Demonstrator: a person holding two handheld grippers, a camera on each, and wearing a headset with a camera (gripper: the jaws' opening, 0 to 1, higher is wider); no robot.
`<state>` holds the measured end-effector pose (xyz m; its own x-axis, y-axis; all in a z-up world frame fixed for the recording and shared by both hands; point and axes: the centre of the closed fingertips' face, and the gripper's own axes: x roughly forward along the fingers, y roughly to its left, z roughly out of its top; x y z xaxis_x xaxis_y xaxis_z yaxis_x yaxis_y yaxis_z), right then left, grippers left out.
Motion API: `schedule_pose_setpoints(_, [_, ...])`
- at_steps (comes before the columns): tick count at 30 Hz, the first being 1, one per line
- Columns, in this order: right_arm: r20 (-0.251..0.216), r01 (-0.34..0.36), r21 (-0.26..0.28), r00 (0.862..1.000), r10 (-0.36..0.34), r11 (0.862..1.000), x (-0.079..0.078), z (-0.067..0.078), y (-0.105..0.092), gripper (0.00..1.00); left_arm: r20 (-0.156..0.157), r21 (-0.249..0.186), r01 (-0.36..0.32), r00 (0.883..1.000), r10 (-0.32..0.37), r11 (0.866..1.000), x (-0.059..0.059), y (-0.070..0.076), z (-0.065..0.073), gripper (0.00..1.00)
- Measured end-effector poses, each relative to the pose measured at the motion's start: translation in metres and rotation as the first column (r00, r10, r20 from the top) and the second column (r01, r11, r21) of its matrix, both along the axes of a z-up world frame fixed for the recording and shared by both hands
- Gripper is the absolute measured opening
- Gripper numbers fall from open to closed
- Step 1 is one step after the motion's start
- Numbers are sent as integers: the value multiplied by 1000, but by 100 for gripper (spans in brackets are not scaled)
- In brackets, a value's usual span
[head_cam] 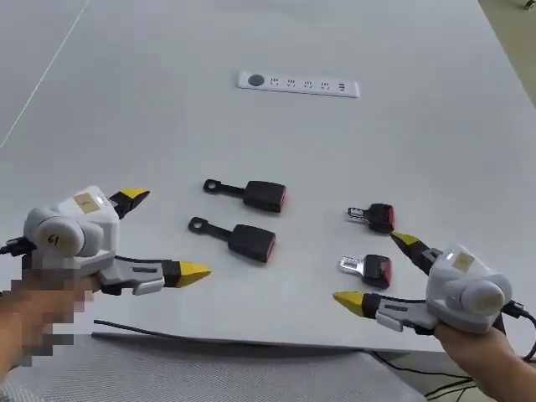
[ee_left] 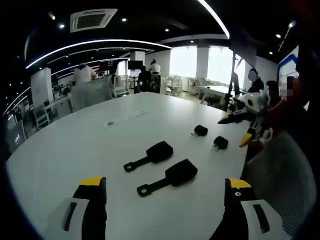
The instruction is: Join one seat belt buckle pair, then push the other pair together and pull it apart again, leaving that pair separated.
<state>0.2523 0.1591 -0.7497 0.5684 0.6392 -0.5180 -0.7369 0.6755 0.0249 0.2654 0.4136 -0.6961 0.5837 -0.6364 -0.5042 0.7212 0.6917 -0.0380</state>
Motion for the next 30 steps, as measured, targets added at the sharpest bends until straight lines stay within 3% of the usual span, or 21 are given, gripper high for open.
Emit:
schedule_pose_setpoints(20, [-18,0,14,1000,1,1000,3,-4,-3,91,-27,14,20,999,-20,1000,1,-3,-6,100])
schedule_pose_setpoints(30, [-28,-25,-9,999,24,1000,8,-6,-8,90,-31,24,48,998,-47,999,5,-9,-8,99])
